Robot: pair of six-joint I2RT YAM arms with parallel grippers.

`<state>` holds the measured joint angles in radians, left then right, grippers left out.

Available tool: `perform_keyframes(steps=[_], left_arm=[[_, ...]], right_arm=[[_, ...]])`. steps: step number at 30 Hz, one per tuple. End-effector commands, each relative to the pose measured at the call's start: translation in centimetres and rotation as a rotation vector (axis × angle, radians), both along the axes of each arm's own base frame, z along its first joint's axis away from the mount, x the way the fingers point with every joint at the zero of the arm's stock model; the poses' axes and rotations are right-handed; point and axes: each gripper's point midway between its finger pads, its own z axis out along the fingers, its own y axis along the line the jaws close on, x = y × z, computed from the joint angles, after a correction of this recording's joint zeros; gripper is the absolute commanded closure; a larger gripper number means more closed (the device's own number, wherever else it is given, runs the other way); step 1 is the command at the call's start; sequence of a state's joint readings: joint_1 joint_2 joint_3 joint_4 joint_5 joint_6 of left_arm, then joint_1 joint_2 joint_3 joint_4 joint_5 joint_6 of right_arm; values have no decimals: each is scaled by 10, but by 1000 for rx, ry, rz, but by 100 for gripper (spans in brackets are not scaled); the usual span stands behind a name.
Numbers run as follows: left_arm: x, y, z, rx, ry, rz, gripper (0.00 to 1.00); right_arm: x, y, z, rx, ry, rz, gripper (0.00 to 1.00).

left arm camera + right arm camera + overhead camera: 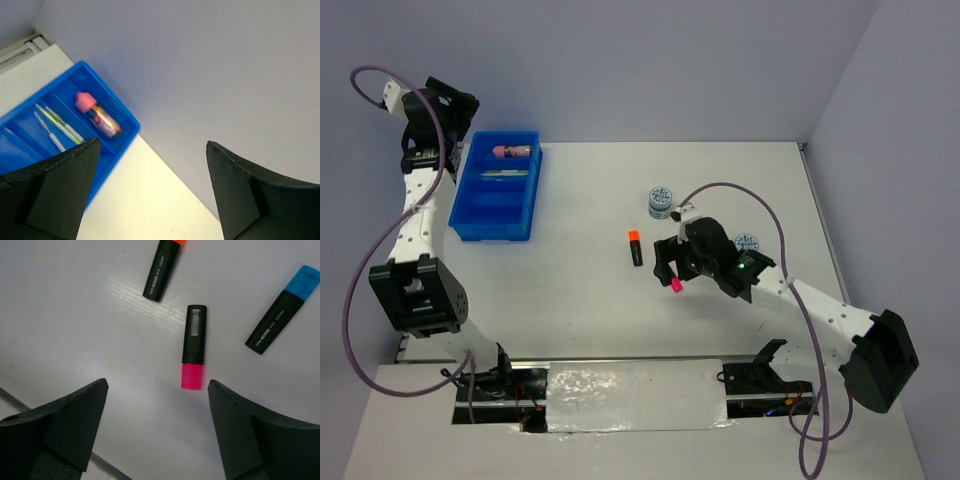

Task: Sort the stationery into containers
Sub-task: Pick up the pen from the center of the board.

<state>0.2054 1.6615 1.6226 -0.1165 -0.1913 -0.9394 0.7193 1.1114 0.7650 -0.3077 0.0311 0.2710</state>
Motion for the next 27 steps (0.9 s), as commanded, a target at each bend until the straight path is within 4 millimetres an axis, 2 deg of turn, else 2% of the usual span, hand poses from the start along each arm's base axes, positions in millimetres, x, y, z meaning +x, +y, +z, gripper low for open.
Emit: perform_keyframes(steps=[1,2,3,4,5,6,7,8,9,10,12,16,18,21,25,27], left_arm=[[-53,-48,-22,7,230,-162,1],[-66,-58,-26,12,257,-185,1],[-79,-72,-55,17,316,-224,1],[-99,-97,-44,52,279,-289,1],[-111,-109,-49,63,276,-317,1],[-125,-120,-80,66,316,-349,1],[-144,-144,-70,95,267,-414,1],[-155,-151,-76,99,267,-440,1],[-168,-161,-98,100,299,-480,1],[-182,-172,-92,120,266,-522,1],[-200,-181,-108,128,294,-582,1],[-230,-181,-118,196,332,-642,1],[-237,-179,-119,216,338,-649,1],[-245,-178,-121,242,341,-668,1],[-250,-184,-127,238,346,-711,1],[-252,-194,-128,199,333,-753,1]], right_arm=[[13,-9,-14,-149,57,4,12],[16,-11,-20,-171,78,-2,21],[19,-10,-22,-178,98,-4,24],[21,-9,-37,-207,141,1,25],[22,-8,-44,-221,160,6,28],[26,-5,-47,-227,169,10,28],[27,-4,-53,-240,188,16,29],[27,-4,-67,-266,225,17,33],[31,-4,-69,-274,231,12,33],[33,-5,-73,-284,236,4,33],[37,-8,-85,-308,264,-4,33],[37,-10,-106,-342,310,-6,33],[35,-14,-121,-371,342,-12,35],[30,-9,-135,-358,384,8,50],[26,-9,-139,-348,396,-3,83],[23,-9,-130,-325,377,-9,83]])
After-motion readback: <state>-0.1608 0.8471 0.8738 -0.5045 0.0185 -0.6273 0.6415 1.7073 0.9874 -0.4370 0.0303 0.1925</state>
